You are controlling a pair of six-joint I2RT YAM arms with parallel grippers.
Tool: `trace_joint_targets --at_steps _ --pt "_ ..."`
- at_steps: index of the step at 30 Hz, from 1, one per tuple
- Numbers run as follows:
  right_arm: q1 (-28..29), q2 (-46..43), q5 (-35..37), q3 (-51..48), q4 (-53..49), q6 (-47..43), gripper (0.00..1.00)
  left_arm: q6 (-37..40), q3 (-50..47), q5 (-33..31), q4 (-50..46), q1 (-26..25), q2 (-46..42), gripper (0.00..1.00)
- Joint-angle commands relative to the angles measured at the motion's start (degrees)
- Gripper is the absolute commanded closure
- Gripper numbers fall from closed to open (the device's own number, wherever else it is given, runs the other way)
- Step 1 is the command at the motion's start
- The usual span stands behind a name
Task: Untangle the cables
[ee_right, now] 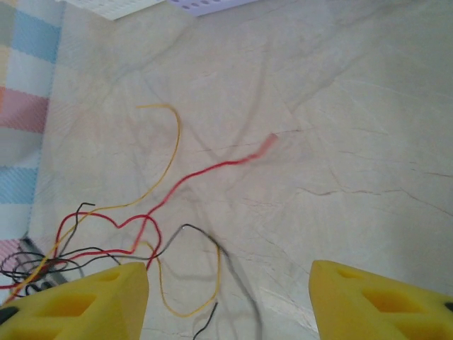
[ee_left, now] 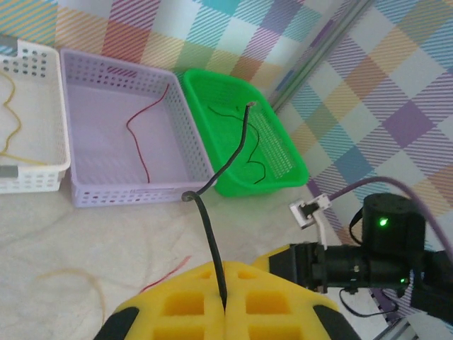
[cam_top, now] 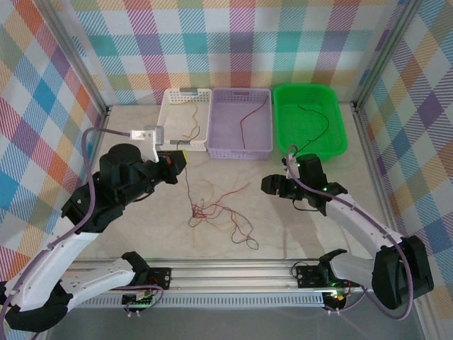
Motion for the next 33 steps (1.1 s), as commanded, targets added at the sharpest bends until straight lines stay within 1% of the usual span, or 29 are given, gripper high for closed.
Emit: trace_joint_targets --at_steps 1,5,8,10,14,17,18,19,21,23,25,27,29,33 --pt "3.82 0.14 -6.79 -2.91 7.61 -1.48 0.36 2.3 3.6 1.39 -2.41 0.61 3.07 1.0" --pt "13.02 4.65 -5.18 -2.34 10.24 -4.36 0.33 2.96 6.27 2.74 -2.08 0.68 6.1 1.0" --pt "17.96 8.6 -6.27 -2.41 15.33 -4.07 0.33 3.29 7.93 3.35 -1.68 0.94 8.41 1.0" --pt "20.28 10.15 -5.5 -2.55 17.96 -4.12 0.32 3.67 9.16 3.7 -1.59 1.15 9.89 1.0" --pt "22.26 13.86 -4.99 -2.39 20.77 -3.82 0.31 4.17 10.99 3.8 -2.18 1.64 11.9 1.0" --pt "24.21 16.99 -4.95 -1.27 20.97 -4.04 0.33 4.23 11.69 3.89 -2.46 2.14 12.44 1.0" --pt "24.74 17.79 -4.41 -1.04 21.01 -3.89 0.37 4.25 11.78 3.87 -2.53 2.29 12.5 1.0" --pt "24.95 18.33 -4.11 -1.2 21.78 -3.45 0.44 4.33 11.9 3.88 -2.62 2.51 12.54 1.0" --pt "24.89 19.36 -3.26 -1.2 21.84 -2.9 0.62 4.53 12.27 3.9 -2.99 2.95 12.55 1.0" --pt "24.9 19.95 -1.27 -0.4 18.8 -3.23 0.8 5.01 12.98 3.32 -4.0 3.54 12.31 1.0" --pt "24.87 19.17 1.71 0.44 13.93 -3.98 0.93 5.84 14.08 2.44 -5.43 4.45 11.7 1.0" --pt "24.64 16.55 7.4 1.19 7.86 -4.49 0.99 6.88 15.25 1.34 -7.21 5.66 10.87 1.0" --pt "22.32 12.79 13.86 1.76 -0.18 -3.08 1.0 7.63 16.23 0.12 -9.59 7.22 9.7 1.0" --pt "11.96 3.01 14.89 0.2 -9.02 -0.62 1.0 8.48 16.88 -1.78 -13.47 10.23 7.33 1.0"
